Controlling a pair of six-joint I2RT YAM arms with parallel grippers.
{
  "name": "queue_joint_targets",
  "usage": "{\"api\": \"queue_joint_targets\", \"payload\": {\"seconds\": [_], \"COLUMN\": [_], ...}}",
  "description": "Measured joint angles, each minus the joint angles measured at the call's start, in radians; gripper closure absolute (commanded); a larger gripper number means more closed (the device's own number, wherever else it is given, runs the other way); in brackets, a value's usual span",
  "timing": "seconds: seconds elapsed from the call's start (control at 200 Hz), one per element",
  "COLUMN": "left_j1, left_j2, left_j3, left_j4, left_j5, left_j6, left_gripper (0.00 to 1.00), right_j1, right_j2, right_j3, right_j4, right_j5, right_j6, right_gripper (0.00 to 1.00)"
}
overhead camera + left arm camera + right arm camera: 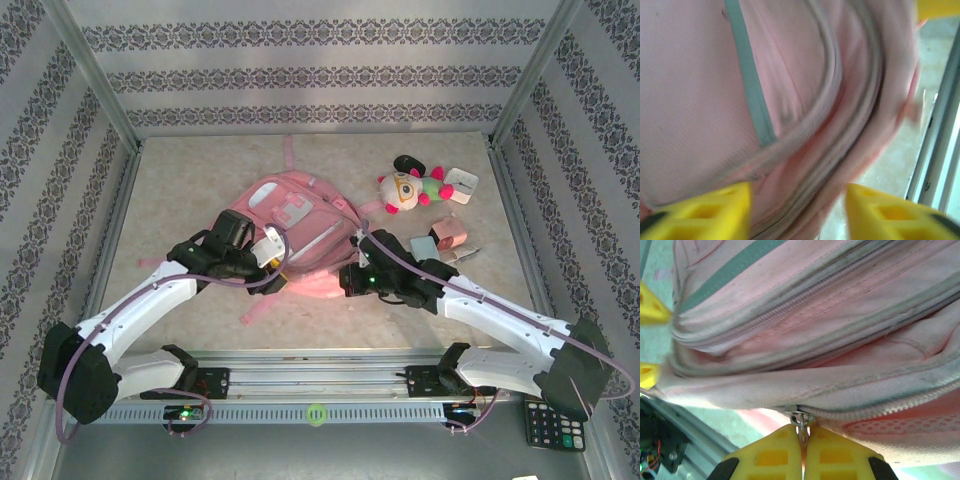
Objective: Pack the student bag
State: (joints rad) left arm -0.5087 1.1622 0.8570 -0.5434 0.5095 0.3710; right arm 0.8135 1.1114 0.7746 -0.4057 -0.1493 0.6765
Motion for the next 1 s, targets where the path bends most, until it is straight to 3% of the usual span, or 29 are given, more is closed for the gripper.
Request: {"api": "queue_joint_targets", "payload": {"seconds": [0.12, 0.36, 0.46, 0.61, 0.734, 0.844, 0.999], "left_j1": [-0.034, -0.198, -0.248, -0.264, -0.272, -0.275, -0.272], "left_j2": [-0.026, 0.03, 0.092, 0.162, 0.166, 0.161, 0.176], "left_j3": [0.001, 0.003, -0.004, -0.047, -0.095, -0.154, -0.225], "left_j4": [0.02, 0.113, 0.182, 0.28, 0.344, 0.416, 0.541], "left_j5": [-0.014, -0.04, -0.089, -0.173, -0.158, -0.1, -0.037], "left_j6": [-0.011, -0.007, -0.021, -0.048, -0.061, -0.065, -0.132], "left_gripper": [0.12, 0.11, 0.24, 0.62, 0.91, 0.98, 1.0], "right_j1": [0.0, 0.0, 0.0, -0.007, -0.035, -0.039, -0.038], "right_j2": [0.019, 0.041, 0.064, 0.101, 0.124, 0.138, 0.171], "right_j3": [-0.018, -0.018, -0.018, -0.018, -0.018, -0.018, -0.021], "right_j4": [0.009, 0.045, 0.05, 0.035, 0.014, 0.008, 0.011], "right_j5": [-0.052, -0.146, -0.197, -0.252, -0.264, -0.26, -0.231], "right_j6": [-0.005, -0.022, -0.022, -0.001, 0.032, 0.045, 0.044], "right_gripper": [1.0, 1.0, 1.0, 1.0, 1.0, 1.0, 1.0]}}
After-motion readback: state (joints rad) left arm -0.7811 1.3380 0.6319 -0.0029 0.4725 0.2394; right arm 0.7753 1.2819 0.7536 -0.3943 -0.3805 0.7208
